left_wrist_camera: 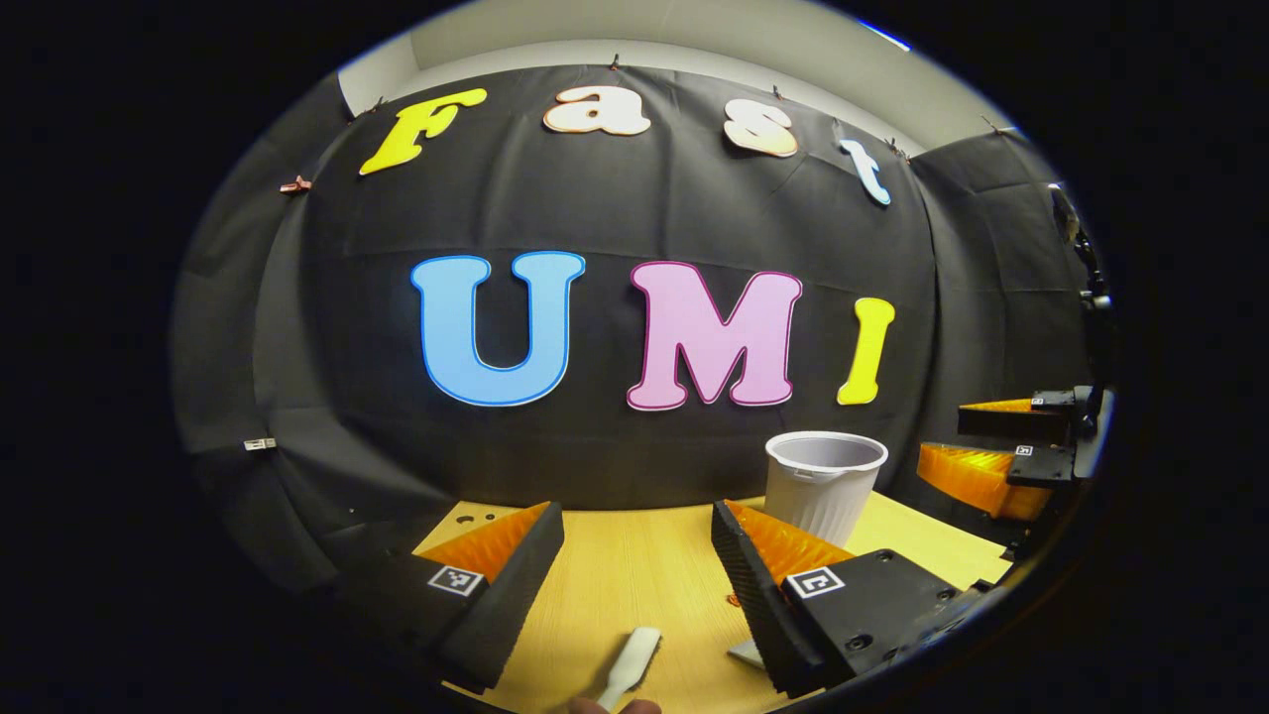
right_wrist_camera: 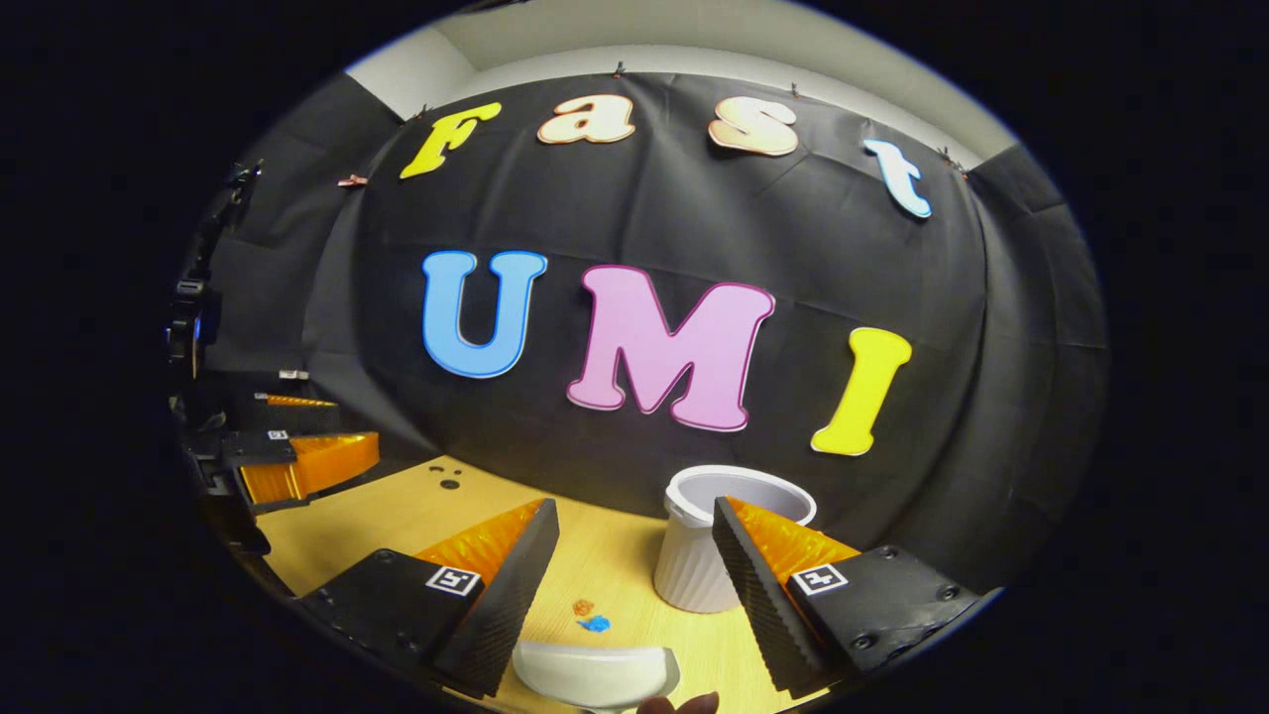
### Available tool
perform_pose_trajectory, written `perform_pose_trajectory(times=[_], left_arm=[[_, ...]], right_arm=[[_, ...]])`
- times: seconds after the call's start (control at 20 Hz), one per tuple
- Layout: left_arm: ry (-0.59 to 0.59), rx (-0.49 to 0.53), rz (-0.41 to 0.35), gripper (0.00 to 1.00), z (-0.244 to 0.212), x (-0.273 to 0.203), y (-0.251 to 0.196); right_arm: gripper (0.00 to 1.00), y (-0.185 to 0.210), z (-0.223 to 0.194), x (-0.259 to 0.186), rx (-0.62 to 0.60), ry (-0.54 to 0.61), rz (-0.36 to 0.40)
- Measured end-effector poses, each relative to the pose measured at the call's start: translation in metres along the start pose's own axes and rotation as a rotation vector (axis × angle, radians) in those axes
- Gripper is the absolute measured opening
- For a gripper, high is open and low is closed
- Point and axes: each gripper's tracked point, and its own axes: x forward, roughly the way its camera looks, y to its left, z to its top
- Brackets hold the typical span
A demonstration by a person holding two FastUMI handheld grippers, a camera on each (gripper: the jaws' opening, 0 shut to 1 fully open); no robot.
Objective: Pick up the small broom and dustpan from the desktop, sweep the trash into the dustpan with the broom, and then empty the trash into the garbage bin.
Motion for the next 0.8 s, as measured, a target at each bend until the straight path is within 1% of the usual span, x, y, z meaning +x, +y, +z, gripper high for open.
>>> perform_pose_trajectory(times=[0.1,0.15,0.45,0.6,0.8], left_arm=[[0.005,-0.002,0.000,0.95,-0.004,-0.001,0.001],[0.009,-0.006,0.001,0.95,-0.004,-0.001,0.002],[0.023,-0.010,0.008,0.95,-0.013,-0.005,0.005],[0.015,0.009,0.008,0.95,-0.013,-0.009,0.003],[0.037,0.016,0.006,0.95,-0.021,-0.013,0.003]], right_arm=[[0.98,0.005,-0.021,-0.013,0.021,0.090,0.057],[0.98,0.005,-0.034,-0.020,0.026,0.146,0.074],[0.96,0.013,-0.141,-0.065,-0.014,0.511,0.162],[0.96,0.019,-0.191,-0.082,-0.005,0.679,0.179],[0.94,0.022,-0.244,-0.089,0.030,0.851,0.189]])
